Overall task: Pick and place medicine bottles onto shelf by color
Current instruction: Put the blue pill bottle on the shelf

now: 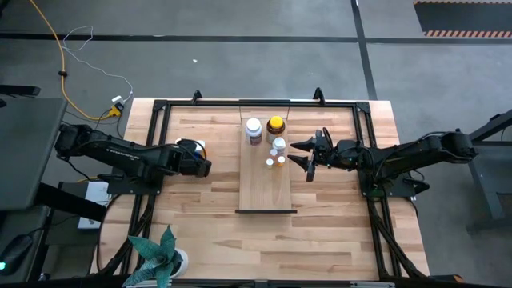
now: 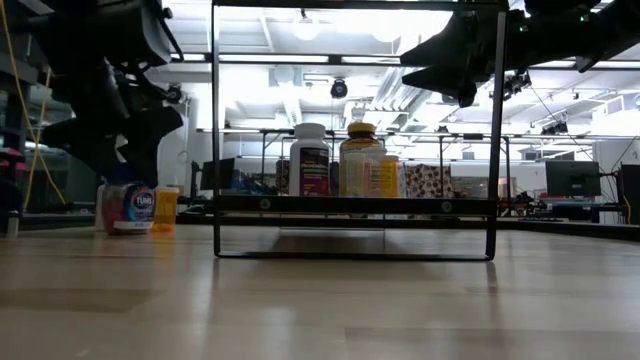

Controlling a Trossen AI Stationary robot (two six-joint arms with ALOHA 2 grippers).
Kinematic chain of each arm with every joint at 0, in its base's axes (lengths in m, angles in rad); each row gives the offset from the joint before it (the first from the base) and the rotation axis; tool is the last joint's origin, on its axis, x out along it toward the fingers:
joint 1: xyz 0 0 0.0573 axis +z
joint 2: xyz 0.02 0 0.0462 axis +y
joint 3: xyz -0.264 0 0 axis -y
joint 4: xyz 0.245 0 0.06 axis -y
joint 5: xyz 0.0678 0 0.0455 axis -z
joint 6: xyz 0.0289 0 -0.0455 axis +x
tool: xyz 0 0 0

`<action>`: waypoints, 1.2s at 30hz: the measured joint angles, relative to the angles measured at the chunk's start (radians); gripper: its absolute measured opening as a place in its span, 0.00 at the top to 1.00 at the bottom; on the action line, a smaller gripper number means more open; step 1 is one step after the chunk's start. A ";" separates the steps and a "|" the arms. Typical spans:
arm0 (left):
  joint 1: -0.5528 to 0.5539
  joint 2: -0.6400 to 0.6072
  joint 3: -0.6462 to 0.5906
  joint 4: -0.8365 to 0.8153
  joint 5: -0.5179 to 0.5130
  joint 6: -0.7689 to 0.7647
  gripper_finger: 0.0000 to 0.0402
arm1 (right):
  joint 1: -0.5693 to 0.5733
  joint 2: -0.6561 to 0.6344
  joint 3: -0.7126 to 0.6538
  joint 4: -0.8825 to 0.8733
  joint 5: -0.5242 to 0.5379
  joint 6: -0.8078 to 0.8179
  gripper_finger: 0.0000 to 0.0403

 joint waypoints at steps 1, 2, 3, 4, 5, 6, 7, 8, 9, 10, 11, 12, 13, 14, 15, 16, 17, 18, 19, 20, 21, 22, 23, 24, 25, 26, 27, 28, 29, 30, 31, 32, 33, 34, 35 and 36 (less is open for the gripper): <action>0.005 0.000 0.000 0.002 0.000 0.001 0.33 | 0.000 0.000 0.000 0.000 0.000 0.000 0.48; 0.007 0.000 0.000 0.002 0.000 0.001 0.34 | 0.000 0.000 0.000 0.000 0.000 0.000 0.48; 0.009 0.000 0.000 0.003 0.000 0.002 0.35 | 0.000 0.000 0.000 0.000 0.000 0.000 0.48; 0.010 0.000 0.000 0.003 0.002 0.004 0.36 | 0.000 0.000 0.000 0.000 0.000 0.000 0.48; 0.010 0.000 0.000 0.004 0.007 0.009 0.38 | 0.000 0.000 0.000 0.000 0.000 0.000 0.48; 0.010 0.000 0.000 0.007 0.013 0.013 0.40 | 0.000 0.000 0.000 0.000 0.000 0.000 0.48; 0.010 0.000 0.000 0.009 0.022 0.018 0.43 | 0.000 0.000 0.000 0.000 0.000 0.000 0.48; 0.010 0.000 0.001 0.009 0.031 0.018 0.47 | 0.000 0.000 0.000 0.000 0.000 0.000 0.48; 0.010 0.000 0.005 0.009 0.041 0.021 0.50 | 0.000 0.000 0.000 0.000 0.000 -0.001 0.48; 0.010 0.000 0.010 0.011 0.050 0.031 0.53 | 0.000 0.000 0.000 0.000 0.000 0.000 0.48; 0.010 0.000 0.016 0.013 0.057 0.047 0.57 | 0.000 0.000 0.000 0.000 0.000 0.000 0.48; 0.010 0.000 0.022 0.014 0.063 0.057 0.58 | 0.000 0.000 0.000 0.000 0.000 -0.001 0.48; 0.010 0.000 0.029 0.014 0.070 0.070 0.58 | 0.000 0.000 0.000 0.000 0.000 0.000 0.48; 0.008 0.000 0.035 0.014 0.071 0.078 0.58 | 0.000 0.000 0.000 0.000 0.000 -0.001 0.48; 0.004 0.000 0.042 0.014 0.071 0.087 0.58 | 0.000 0.000 0.000 0.000 0.000 -0.002 0.48; -0.003 0.000 0.050 0.013 0.071 0.099 0.58 | 0.000 0.000 0.000 0.000 0.000 -0.004 0.48; -0.012 0.000 0.060 0.014 0.071 0.109 0.58 | 0.000 0.000 0.000 0.000 0.000 -0.004 0.48; -0.025 0.000 0.072 0.014 0.071 0.120 0.58 | 0.000 0.000 0.000 0.000 0.000 -0.004 0.48; -0.039 0.000 0.086 0.015 0.070 0.133 0.58 | 0.000 0.000 0.000 0.000 0.000 -0.005 0.48; -0.055 0.000 0.099 0.020 0.062 0.147 0.58 | 0.000 0.000 0.000 0.000 0.000 -0.009 0.48; -0.074 0.000 0.112 0.034 0.044 0.167 0.57 | 0.000 0.000 0.000 0.000 0.000 -0.012 0.48; -0.092 0.000 0.124 0.059 0.018 0.193 0.55 | 0.000 0.000 0.000 0.000 0.000 -0.016 0.48; -0.110 0.000 0.134 0.095 -0.011 0.226 0.54 | 0.000 0.000 0.000 0.000 0.000 -0.019 0.48; -0.127 -0.001 0.142 0.146 -0.043 0.270 0.53 | 0.000 0.000 0.000 0.000 0.000 -0.020 0.48; -0.141 -0.001 0.146 0.206 -0.068 0.325 0.52 | 0.000 0.000 0.000 0.000 0.001 -0.020 0.48; -0.152 -0.001 0.147 0.272 -0.088 0.380 0.52 | 0.000 0.000 0.000 0.000 0.001 -0.019 0.48; -0.158 -0.001 0.147 0.340 -0.101 0.434 0.52 | 0.000 0.000 0.000 0.000 0.002 -0.019 0.48; -0.161 0.004 0.147 0.406 -0.109 0.491 0.53 | 0.000 0.000 0.000 0.000 0.002 -0.019 0.48; -0.161 0.017 0.148 0.472 -0.117 0.540 0.53 | 0.000 0.000 0.000 0.000 0.002 -0.019 0.48; -0.160 0.033 0.149 0.530 -0.121 0.582 0.54 | 0.000 0.000 0.000 0.000 0.002 -0.019 0.48; -0.153 0.048 0.148 0.569 -0.123 0.623 0.56 | 0.000 0.000 0.000 0.000 0.002 -0.019 0.48; -0.142 0.066 0.148 0.611 -0.126 0.664 0.56 | 0.000 0.000 0.000 0.000 0.002 -0.019 0.48; -0.127 0.088 0.148 0.662 -0.117 0.698 0.57 | 0.000 0.000 0.000 0.000 0.002 -0.019 0.48; -0.104 0.113 0.155 0.688 -0.090 0.728 0.57 | 0.000 0.000 0.000 0.000 0.002 -0.019 0.48; -0.076 0.138 0.166 0.689 -0.048 0.744 0.57 | 0.000 0.000 0.000 0.002 0.002 -0.019 0.48; -0.049 0.163 0.184 0.680 -0.001 0.754 0.57 | 0.000 0.000 0.000 0.002 0.002 -0.018 0.48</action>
